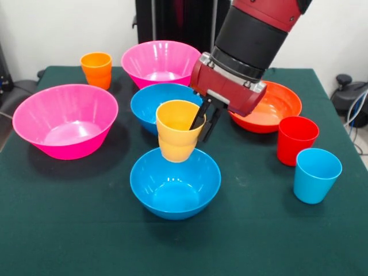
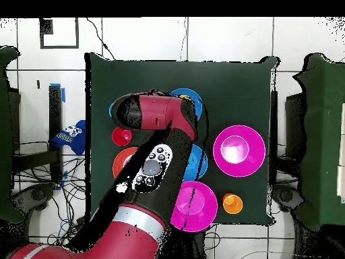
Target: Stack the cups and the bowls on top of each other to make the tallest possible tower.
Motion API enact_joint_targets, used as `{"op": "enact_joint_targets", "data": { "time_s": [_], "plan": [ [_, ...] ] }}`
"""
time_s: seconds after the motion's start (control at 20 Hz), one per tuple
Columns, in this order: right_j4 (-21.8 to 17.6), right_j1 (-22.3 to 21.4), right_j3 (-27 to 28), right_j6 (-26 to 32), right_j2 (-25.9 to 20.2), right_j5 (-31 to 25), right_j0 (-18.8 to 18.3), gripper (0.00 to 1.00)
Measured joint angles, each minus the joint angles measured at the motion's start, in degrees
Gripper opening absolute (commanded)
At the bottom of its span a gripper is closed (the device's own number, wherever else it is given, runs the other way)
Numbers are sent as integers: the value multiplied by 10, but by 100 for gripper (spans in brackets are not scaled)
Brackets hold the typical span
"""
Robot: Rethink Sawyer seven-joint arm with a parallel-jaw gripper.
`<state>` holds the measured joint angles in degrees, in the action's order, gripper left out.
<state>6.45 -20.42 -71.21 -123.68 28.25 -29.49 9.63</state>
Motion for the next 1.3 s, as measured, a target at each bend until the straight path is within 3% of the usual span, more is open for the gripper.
{"op": "enact_joint_targets", "data": {
  "time_s": [0.45, 0.8, 1.3],
  "plan": [
    [0, 23, 0, 0, -1, 20, 0, 0],
    [0, 50, 1, 0, -1, 89, 0, 0],
    [1, 87, 3, 0, -5, 131, -2, 0]
  ]
}}
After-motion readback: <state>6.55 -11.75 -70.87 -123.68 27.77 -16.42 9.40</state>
